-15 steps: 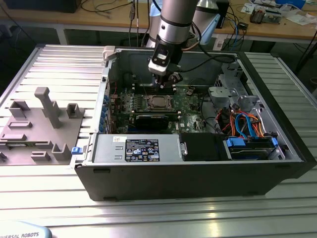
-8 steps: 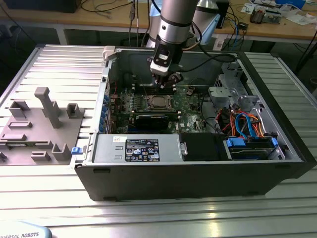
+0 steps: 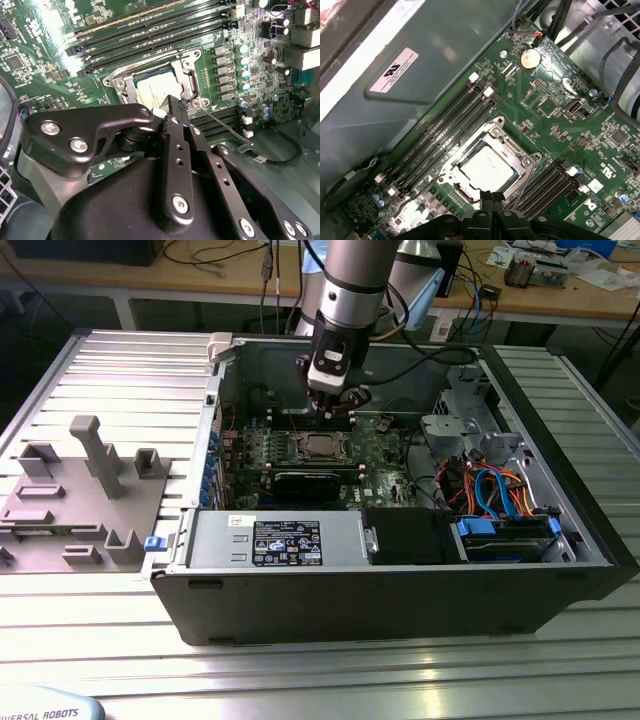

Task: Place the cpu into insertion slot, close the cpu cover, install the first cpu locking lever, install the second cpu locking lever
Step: 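Install the first cpu locking lever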

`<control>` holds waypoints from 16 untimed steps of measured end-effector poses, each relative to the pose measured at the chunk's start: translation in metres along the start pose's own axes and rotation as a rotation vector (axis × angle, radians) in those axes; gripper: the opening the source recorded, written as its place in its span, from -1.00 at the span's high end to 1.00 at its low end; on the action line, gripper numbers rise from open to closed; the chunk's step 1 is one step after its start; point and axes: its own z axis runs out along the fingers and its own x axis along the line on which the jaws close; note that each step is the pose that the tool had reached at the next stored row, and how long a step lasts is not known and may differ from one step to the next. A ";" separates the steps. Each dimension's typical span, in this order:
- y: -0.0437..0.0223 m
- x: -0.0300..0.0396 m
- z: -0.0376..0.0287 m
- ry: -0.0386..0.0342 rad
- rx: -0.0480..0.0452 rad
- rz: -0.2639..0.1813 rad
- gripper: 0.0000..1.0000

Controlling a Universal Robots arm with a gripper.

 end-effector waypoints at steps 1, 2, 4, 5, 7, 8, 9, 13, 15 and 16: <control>0.0000 0.0000 0.0000 -0.0004 0.0004 -0.005 0.79; 0.0000 0.0000 0.0000 -0.0008 0.0007 -0.011 0.79; 0.0000 0.0000 0.0000 -0.0021 0.0020 -0.030 0.79; 0.0000 0.0000 0.0000 -0.0026 0.0024 -0.038 0.79; 0.0000 0.0001 0.0000 0.0014 -0.0018 -0.056 0.79; 0.0000 0.0001 0.0000 0.0025 -0.0031 -0.063 0.79; 0.0000 0.0001 0.0000 0.0023 -0.0028 -0.072 0.79; 0.0000 0.0000 0.0000 0.0005 -0.0008 -0.099 0.79; 0.0000 0.0000 0.0000 0.0005 -0.0009 -0.099 0.79; 0.0000 0.0000 0.0000 0.0002 -0.0010 -0.099 0.79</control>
